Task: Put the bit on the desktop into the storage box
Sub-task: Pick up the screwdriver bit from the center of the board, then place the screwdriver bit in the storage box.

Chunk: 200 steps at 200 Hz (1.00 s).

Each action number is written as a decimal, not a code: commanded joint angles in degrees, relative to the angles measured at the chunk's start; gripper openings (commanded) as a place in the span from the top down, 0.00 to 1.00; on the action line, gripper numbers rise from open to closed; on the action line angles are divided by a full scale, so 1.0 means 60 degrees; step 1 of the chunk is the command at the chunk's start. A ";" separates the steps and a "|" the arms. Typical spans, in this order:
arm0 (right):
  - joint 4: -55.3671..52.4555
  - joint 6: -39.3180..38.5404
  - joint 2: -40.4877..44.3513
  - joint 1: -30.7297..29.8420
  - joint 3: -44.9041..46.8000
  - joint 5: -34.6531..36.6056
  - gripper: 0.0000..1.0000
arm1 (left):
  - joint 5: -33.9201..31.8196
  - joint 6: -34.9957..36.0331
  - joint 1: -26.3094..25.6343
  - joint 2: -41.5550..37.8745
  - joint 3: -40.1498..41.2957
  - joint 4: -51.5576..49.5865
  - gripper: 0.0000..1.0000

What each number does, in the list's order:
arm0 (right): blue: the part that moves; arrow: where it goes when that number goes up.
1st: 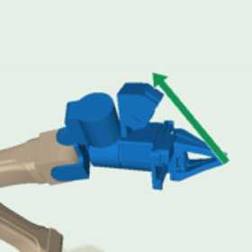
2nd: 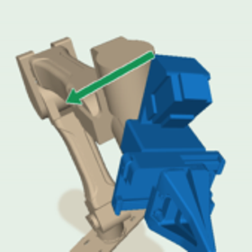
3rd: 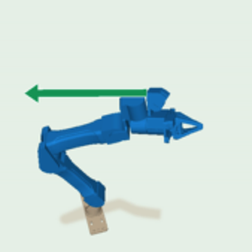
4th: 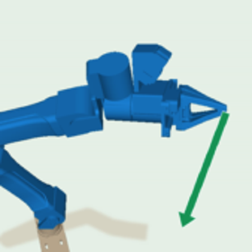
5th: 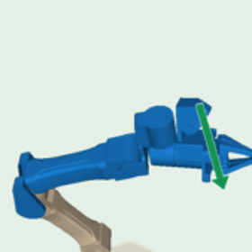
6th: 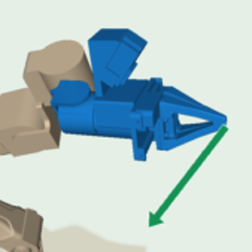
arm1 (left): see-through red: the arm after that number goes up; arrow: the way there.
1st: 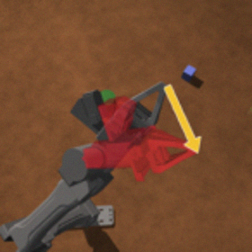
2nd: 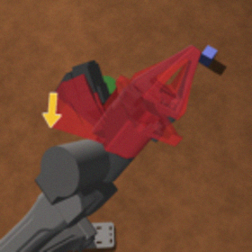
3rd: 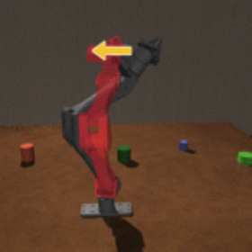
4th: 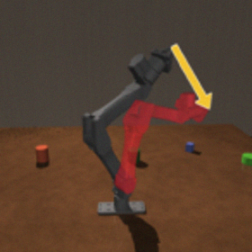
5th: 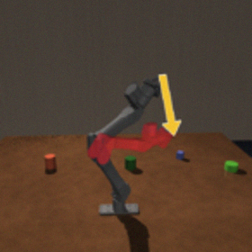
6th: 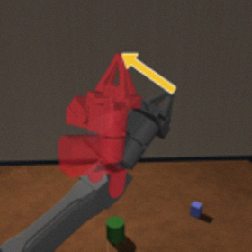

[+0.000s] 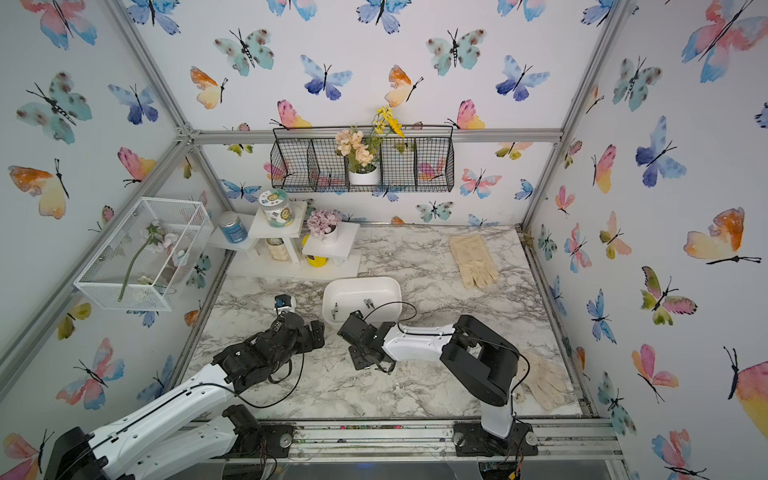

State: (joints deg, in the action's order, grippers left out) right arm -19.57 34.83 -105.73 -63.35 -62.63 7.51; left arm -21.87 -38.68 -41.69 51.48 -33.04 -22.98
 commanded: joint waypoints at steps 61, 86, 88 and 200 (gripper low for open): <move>-0.0572 -0.0238 0.1481 -0.0047 -0.0282 0.0082 0.88 | -0.0201 -0.0072 0.0020 -0.0153 0.0143 0.0023 0.01; -0.0301 -0.0472 0.2003 -0.0032 -0.0315 0.0123 0.88 | -0.0194 -0.0066 0.0020 -0.0154 0.0159 0.0015 0.01; -0.0258 -0.0502 0.2035 -0.0032 -0.0314 0.0143 0.88 | -0.0193 -0.0067 0.0016 -0.0157 0.0156 0.0016 0.01; 0.0495 -0.2206 0.0716 0.1743 -0.2258 -0.0125 0.89 | -0.0005 -0.0160 0.0020 -0.0260 0.0391 0.0066 0.01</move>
State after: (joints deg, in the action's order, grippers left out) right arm -18.74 24.58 -98.39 -55.64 -73.69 7.99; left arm -21.85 -39.05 -41.69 50.41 -31.77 -23.00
